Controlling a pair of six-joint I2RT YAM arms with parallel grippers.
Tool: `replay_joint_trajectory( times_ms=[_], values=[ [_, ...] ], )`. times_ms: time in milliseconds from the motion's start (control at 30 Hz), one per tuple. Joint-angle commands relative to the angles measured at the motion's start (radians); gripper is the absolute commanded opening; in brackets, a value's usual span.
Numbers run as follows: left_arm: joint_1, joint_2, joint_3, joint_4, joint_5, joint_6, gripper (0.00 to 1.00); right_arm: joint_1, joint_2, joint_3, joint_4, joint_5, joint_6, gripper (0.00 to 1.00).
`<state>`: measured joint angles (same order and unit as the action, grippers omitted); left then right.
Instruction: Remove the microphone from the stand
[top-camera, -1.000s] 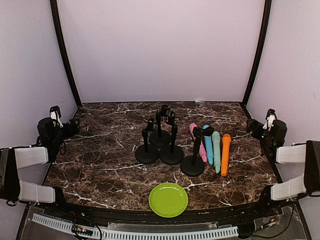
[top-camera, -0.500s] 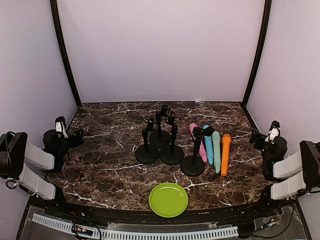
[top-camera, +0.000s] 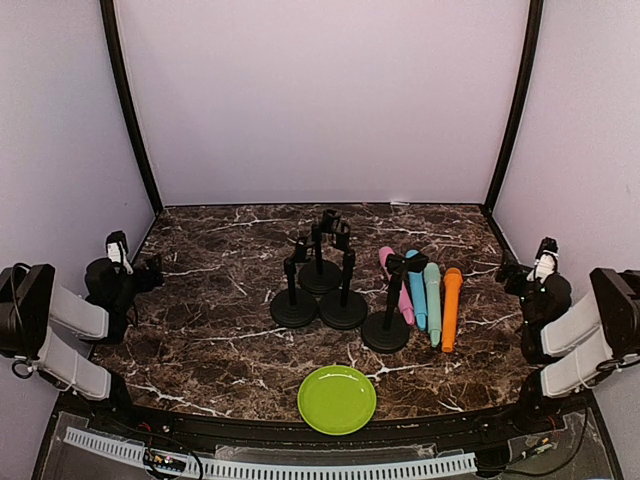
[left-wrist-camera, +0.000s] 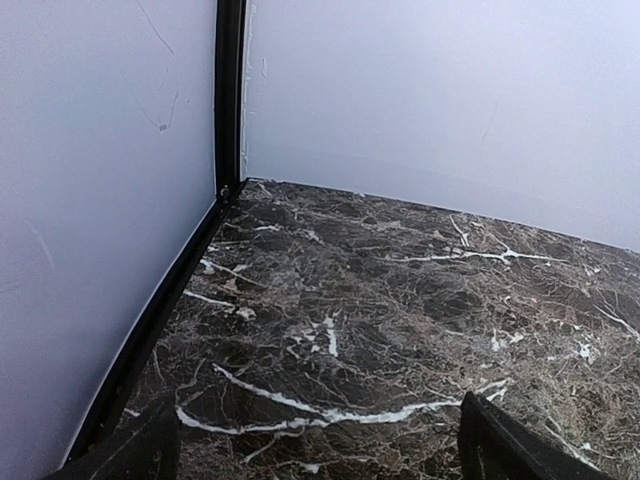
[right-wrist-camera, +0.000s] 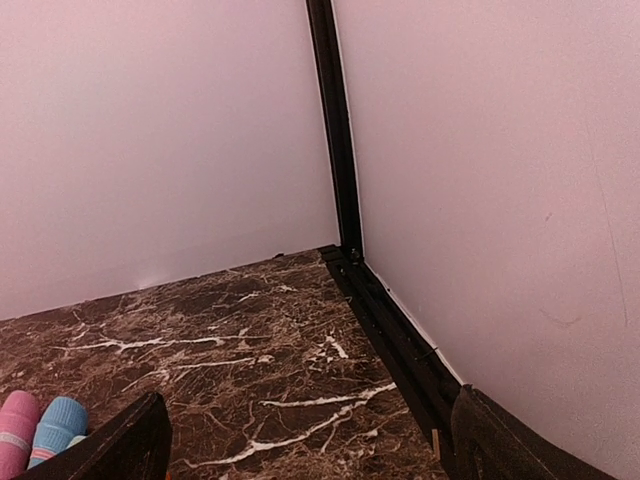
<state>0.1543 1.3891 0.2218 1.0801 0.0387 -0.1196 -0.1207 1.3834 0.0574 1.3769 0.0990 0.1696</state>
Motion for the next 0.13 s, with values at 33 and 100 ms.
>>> replay_joint_trajectory(
  times_ms=[33, 100],
  values=[
    [0.005, 0.008, -0.014, 0.11, -0.017, 0.002, 0.99, 0.015, 0.011, 0.007, 0.08, 0.027, -0.028, 0.99],
    [0.005, 0.015, -0.005, 0.102, -0.025, -0.006, 0.99, 0.016, 0.011, 0.008, 0.08, 0.027, -0.029, 0.99]
  ],
)
